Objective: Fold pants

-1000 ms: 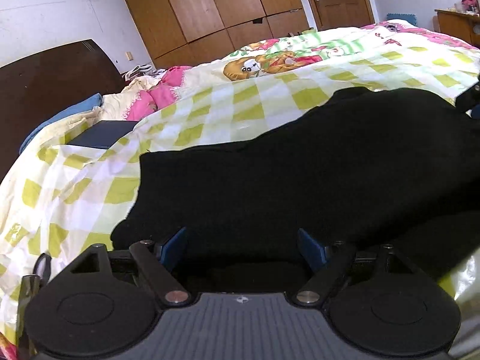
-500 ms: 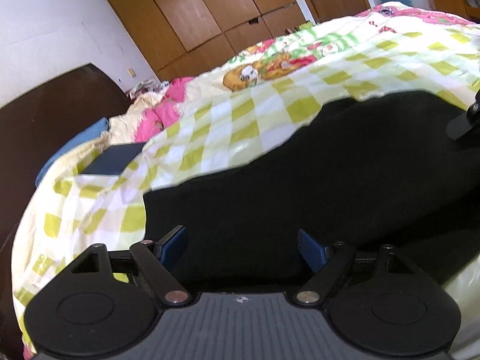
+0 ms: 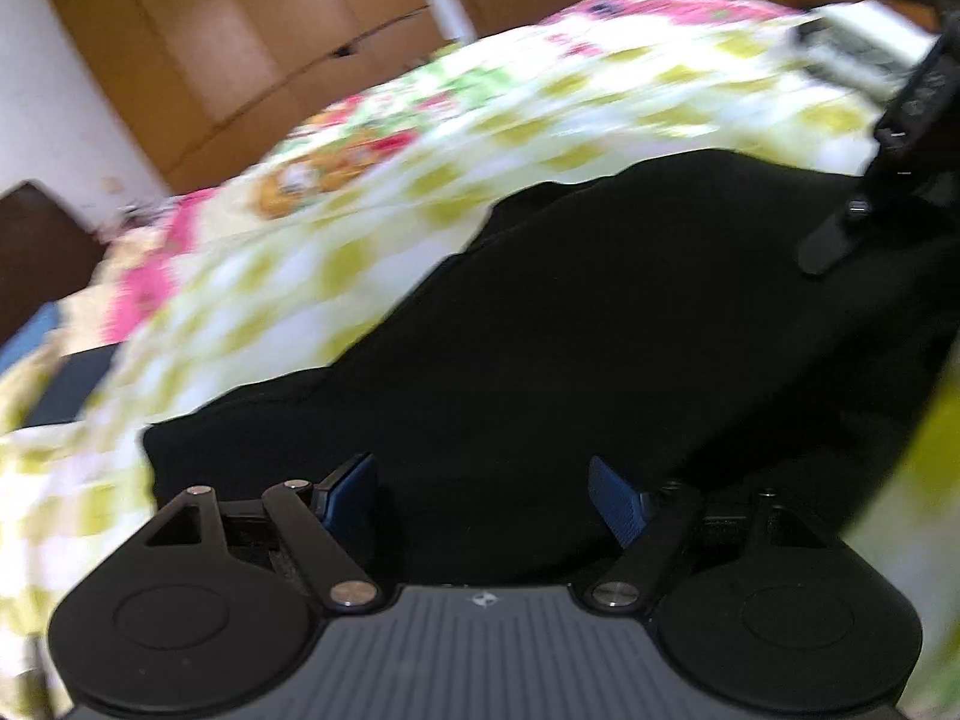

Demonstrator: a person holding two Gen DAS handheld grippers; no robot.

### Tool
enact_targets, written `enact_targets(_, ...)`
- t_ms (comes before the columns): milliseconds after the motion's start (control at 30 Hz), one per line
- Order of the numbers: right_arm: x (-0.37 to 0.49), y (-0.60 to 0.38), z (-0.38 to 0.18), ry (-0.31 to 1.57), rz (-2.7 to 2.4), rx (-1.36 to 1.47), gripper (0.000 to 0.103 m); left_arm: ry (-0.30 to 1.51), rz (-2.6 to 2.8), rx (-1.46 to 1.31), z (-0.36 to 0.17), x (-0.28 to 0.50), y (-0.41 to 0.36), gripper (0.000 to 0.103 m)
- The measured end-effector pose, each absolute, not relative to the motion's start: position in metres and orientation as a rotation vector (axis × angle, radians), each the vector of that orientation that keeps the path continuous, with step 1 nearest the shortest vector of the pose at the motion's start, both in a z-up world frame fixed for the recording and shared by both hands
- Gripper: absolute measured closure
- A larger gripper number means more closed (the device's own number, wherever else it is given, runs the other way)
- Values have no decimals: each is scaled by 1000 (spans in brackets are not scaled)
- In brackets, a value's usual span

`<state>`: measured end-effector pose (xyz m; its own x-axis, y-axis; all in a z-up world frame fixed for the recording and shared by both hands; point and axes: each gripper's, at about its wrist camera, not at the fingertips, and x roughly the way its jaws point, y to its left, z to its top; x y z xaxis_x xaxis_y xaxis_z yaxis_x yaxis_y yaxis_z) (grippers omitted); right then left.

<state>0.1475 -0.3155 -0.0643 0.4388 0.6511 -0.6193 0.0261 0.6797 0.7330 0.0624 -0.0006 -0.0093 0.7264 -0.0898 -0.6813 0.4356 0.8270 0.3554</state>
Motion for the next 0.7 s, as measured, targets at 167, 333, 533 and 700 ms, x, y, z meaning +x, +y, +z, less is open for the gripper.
enact_targets(167,123,-358,-33,1048,286,661,75,629,-414,556,0,43,-28,14)
enact_targets(333,138,-352,20,851,342,568,75,593,-391,506,15,50,-17,13)
enact_targets(533,226,-275,-18,961,546,593,75,601,-323,470,13,59,-7,13)
enact_targets(700,263,-279,-58,1107,447,658,86,639,-320,468,0,60,-3,13)
